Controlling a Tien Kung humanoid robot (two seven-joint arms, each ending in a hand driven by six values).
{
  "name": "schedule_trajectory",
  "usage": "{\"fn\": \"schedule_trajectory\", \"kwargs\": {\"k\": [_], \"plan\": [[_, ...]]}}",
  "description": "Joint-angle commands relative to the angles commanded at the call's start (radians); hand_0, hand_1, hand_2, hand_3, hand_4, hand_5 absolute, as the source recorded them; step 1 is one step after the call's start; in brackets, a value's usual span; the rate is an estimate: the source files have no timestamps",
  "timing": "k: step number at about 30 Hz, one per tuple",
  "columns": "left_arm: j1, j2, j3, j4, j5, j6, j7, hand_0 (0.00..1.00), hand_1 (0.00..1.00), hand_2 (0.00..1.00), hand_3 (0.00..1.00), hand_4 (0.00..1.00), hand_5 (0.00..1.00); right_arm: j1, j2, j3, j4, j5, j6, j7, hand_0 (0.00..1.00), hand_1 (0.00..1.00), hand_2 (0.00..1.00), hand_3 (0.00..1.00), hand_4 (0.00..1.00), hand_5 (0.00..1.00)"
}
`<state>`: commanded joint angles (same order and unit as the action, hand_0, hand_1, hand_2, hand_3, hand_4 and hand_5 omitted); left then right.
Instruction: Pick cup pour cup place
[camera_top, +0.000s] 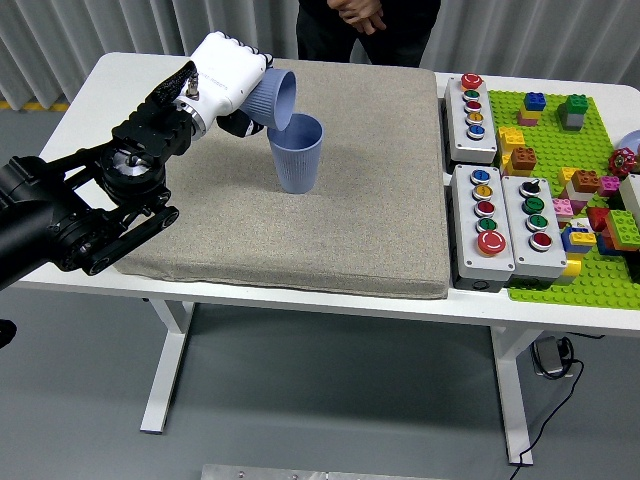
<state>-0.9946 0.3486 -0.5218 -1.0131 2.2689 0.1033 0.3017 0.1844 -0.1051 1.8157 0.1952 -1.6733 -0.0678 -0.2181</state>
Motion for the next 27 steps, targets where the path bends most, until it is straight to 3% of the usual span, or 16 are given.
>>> {"fn": "schedule_trajectory", "kwargs": {"k": [9, 15, 22, 27], "plan": [[0.008, 0.002, -0.011, -0.002, 0.000, 0.013, -0.005, 0.504, 0.497, 0.546, 0.541, 0.786, 0.229, -0.002, 0.001, 0.001, 0.000, -0.001, 0.001, 0.000, 0.697, 0.690, 0.631, 0.601, 0.065, 0.371], [0.053, 0.003, -0.060, -0.001, -0.012, 0.137, -0.041, 0.503, 0.494, 0.547, 0.542, 0.788, 0.231, -0.008, 0.003, 0.006, 0.000, -0.010, 0.002, -0.001, 0.698, 0.690, 0.631, 0.601, 0.065, 0.370], [0.113, -0.002, -0.151, -0.009, -0.303, 0.324, -0.115, 0.503, 0.495, 0.547, 0.542, 0.792, 0.229, -0.010, 0.005, 0.009, 0.001, -0.013, 0.002, -0.002, 0.697, 0.690, 0.631, 0.601, 0.065, 0.370], [0.163, -0.011, -0.217, -0.032, -0.503, 0.400, -0.174, 0.503, 0.495, 0.549, 0.543, 0.795, 0.231, -0.012, 0.006, 0.011, 0.001, -0.017, 0.003, -0.002, 0.698, 0.690, 0.631, 0.600, 0.063, 0.372]]}}
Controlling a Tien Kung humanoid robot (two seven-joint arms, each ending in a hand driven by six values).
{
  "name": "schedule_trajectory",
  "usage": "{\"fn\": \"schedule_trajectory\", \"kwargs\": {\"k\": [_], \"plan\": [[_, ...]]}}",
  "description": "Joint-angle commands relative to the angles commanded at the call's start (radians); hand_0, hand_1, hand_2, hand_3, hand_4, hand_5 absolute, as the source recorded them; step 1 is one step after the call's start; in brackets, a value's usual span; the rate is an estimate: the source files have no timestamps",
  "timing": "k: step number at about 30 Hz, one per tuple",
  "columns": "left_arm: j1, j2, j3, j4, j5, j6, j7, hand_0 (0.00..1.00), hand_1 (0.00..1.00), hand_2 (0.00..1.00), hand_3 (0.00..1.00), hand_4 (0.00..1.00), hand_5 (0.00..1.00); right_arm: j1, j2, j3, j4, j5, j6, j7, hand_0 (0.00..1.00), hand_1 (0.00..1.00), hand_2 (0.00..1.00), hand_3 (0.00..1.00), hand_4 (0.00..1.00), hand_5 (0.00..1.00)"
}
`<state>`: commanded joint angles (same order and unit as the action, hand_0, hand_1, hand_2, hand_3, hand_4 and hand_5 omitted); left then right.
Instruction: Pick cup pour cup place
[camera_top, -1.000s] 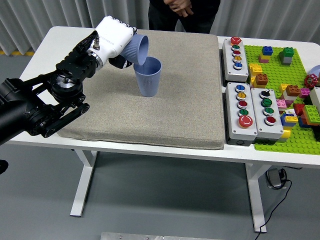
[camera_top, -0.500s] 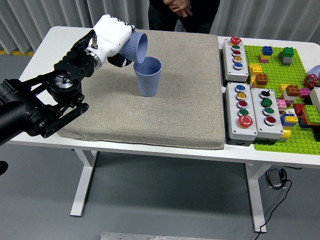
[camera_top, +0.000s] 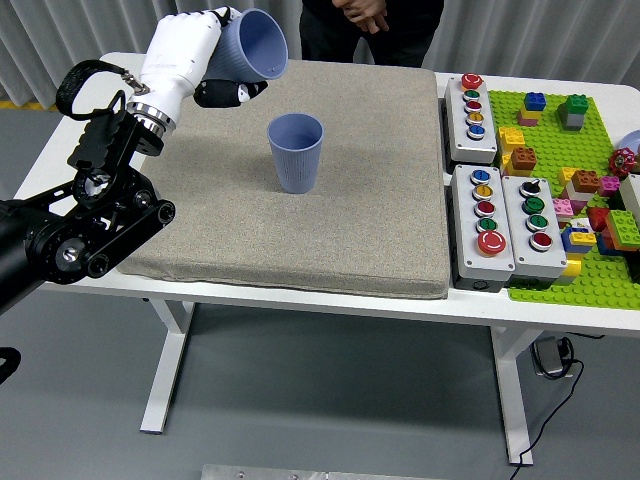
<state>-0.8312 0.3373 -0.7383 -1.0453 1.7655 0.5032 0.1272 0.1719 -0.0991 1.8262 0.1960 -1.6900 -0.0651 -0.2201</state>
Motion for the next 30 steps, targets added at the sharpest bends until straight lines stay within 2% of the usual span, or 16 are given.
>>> {"fn": "schedule_trajectory", "kwargs": {"k": [3, 11, 14, 17, 19, 22, 30], "plan": [[0.030, -0.008, -0.037, -0.014, -0.124, 0.018, -0.029, 0.503, 0.495, 0.549, 0.543, 0.795, 0.231, -0.002, 0.001, 0.000, 0.000, 0.001, 0.000, 0.000, 0.698, 0.690, 0.631, 0.600, 0.063, 0.372], [0.148, -0.050, -0.153, -0.074, -0.462, 0.067, -0.145, 0.504, 0.497, 0.549, 0.544, 0.794, 0.231, -0.005, 0.003, 0.001, 0.000, 0.000, 0.000, 0.001, 0.698, 0.690, 0.631, 0.601, 0.063, 0.368], [0.188, -0.070, -0.195, -0.095, -0.566, 0.104, -0.186, 0.512, 0.499, 0.550, 0.544, 0.795, 0.234, -0.006, 0.004, 0.003, 0.000, -0.002, 0.000, 0.001, 0.698, 0.690, 0.631, 0.601, 0.063, 0.367], [0.226, -0.089, -0.219, -0.113, -0.593, 0.142, -0.242, 0.512, 0.499, 0.550, 0.544, 0.795, 0.234, -0.007, 0.005, 0.004, 0.000, -0.003, 0.000, 0.001, 0.698, 0.690, 0.631, 0.601, 0.063, 0.367], [0.240, -0.095, -0.221, -0.117, -0.612, 0.142, -0.269, 0.516, 0.502, 0.553, 0.543, 0.792, 0.234, -0.006, 0.005, 0.004, 0.000, -0.003, 0.000, 0.001, 0.698, 0.690, 0.631, 0.601, 0.063, 0.369], [0.273, -0.110, -0.222, -0.122, -0.667, 0.142, -0.372, 0.516, 0.502, 0.553, 0.543, 0.792, 0.234, -0.006, 0.006, 0.003, 0.000, 0.000, -0.002, 0.001, 0.698, 0.690, 0.631, 0.601, 0.063, 0.369], [0.357, -0.142, -0.222, -0.106, -0.680, 0.142, -0.469, 0.523, 0.525, 0.559, 0.546, 0.791, 0.228, -0.010, 0.008, 0.004, 0.000, -0.001, -0.002, 0.000, 0.698, 0.690, 0.630, 0.601, 0.062, 0.368]]}}
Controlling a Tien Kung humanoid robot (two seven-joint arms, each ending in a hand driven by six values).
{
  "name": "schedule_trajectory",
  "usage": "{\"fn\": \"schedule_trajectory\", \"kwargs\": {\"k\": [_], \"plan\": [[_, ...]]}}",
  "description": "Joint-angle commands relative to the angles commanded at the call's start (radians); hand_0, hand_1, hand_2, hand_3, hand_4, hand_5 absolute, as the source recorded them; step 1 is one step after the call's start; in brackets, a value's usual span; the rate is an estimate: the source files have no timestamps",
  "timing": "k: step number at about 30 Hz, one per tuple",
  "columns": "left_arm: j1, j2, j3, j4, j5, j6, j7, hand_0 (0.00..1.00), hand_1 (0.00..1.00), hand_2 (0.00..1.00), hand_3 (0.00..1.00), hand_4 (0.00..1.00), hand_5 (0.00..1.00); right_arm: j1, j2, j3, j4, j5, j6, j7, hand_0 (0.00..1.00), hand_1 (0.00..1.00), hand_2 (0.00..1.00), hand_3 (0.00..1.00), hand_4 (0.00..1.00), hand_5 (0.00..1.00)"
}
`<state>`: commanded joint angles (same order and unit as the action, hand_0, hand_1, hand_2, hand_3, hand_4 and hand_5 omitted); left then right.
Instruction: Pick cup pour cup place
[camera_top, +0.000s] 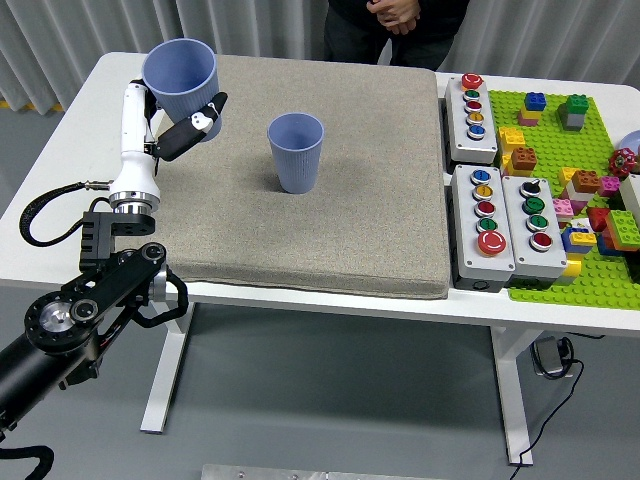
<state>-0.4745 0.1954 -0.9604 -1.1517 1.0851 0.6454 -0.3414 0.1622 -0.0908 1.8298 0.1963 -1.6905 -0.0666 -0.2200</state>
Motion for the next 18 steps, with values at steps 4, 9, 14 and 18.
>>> {"fn": "schedule_trajectory", "kwargs": {"k": [4, 9, 14, 18], "plan": [[0.030, -0.013, 0.006, 0.015, -0.047, 0.000, -0.069, 0.523, 0.525, 0.559, 0.546, 0.791, 0.228, -0.002, 0.001, 0.001, 0.000, -0.001, 0.000, 0.000, 0.698, 0.690, 0.630, 0.601, 0.062, 0.368], [0.048, -0.025, 0.020, 0.039, -0.073, 0.000, -0.114, 0.528, 0.534, 0.560, 0.544, 0.789, 0.230, -0.003, 0.001, 0.003, 0.000, -0.005, 0.001, 0.000, 0.698, 0.691, 0.630, 0.601, 0.062, 0.368], [0.065, -0.038, 0.039, 0.073, -0.088, 0.000, -0.130, 0.532, 0.540, 0.560, 0.543, 0.789, 0.228, -0.003, 0.001, 0.004, 0.000, -0.008, 0.001, 0.000, 0.698, 0.690, 0.631, 0.601, 0.061, 0.368], [0.065, -0.053, 0.048, 0.110, -0.093, 0.000, -0.135, 0.538, 0.547, 0.568, 0.544, 0.790, 0.226, -0.002, 0.001, 0.004, 0.000, -0.008, 0.001, 0.000, 0.698, 0.691, 0.631, 0.601, 0.061, 0.369]]}}
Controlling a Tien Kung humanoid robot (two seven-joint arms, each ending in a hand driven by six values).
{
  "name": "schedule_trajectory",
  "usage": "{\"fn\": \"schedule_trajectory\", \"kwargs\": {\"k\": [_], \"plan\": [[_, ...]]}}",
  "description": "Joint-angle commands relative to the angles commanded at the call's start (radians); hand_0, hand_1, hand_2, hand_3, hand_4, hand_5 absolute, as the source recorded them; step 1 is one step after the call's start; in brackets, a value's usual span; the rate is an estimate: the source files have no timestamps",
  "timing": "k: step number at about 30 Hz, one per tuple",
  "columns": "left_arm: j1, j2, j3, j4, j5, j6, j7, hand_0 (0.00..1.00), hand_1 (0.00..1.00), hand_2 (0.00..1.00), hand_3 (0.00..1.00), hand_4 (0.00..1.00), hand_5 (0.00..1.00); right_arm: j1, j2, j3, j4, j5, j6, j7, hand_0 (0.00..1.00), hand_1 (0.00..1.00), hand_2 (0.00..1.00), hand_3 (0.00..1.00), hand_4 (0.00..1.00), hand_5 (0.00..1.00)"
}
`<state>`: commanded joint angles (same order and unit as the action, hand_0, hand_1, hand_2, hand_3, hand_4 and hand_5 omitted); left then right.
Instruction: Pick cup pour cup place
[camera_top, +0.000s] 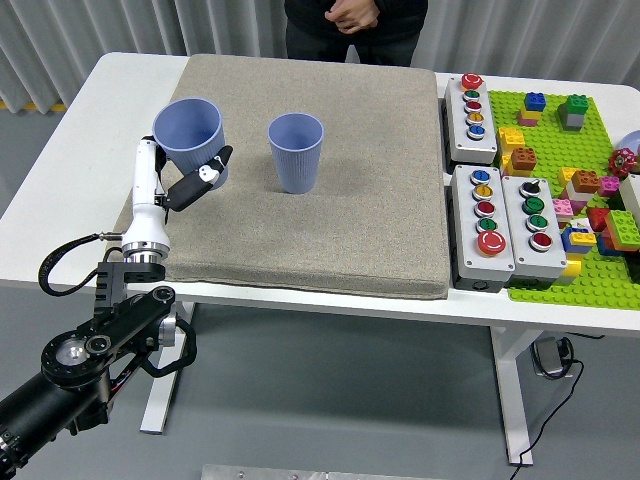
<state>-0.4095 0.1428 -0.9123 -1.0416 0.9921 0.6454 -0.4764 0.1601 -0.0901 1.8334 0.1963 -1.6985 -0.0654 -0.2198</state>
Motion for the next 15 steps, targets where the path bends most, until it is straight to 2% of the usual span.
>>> {"fn": "schedule_trajectory", "kwargs": {"k": [5, 10, 15], "plan": [[-0.011, -0.012, 0.014, 0.049, -0.021, 0.000, -0.018, 0.538, 0.547, 0.568, 0.544, 0.790, 0.226, -0.001, 0.000, -0.002, 0.000, 0.001, 0.001, 0.000, 0.698, 0.691, 0.631, 0.601, 0.061, 0.369], [-0.025, -0.011, 0.066, 0.082, -0.127, 0.000, -0.060, 0.543, 0.548, 0.569, 0.543, 0.781, 0.207, -0.002, 0.002, -0.001, 0.001, -0.007, 0.003, -0.001, 0.698, 0.690, 0.630, 0.601, 0.060, 0.373], [-0.033, -0.017, 0.099, 0.127, -0.141, 0.000, -0.072, 0.546, 0.552, 0.570, 0.545, 0.784, 0.208, -0.004, 0.003, -0.001, 0.001, -0.009, 0.003, -0.002, 0.698, 0.691, 0.630, 0.601, 0.061, 0.370]]}}
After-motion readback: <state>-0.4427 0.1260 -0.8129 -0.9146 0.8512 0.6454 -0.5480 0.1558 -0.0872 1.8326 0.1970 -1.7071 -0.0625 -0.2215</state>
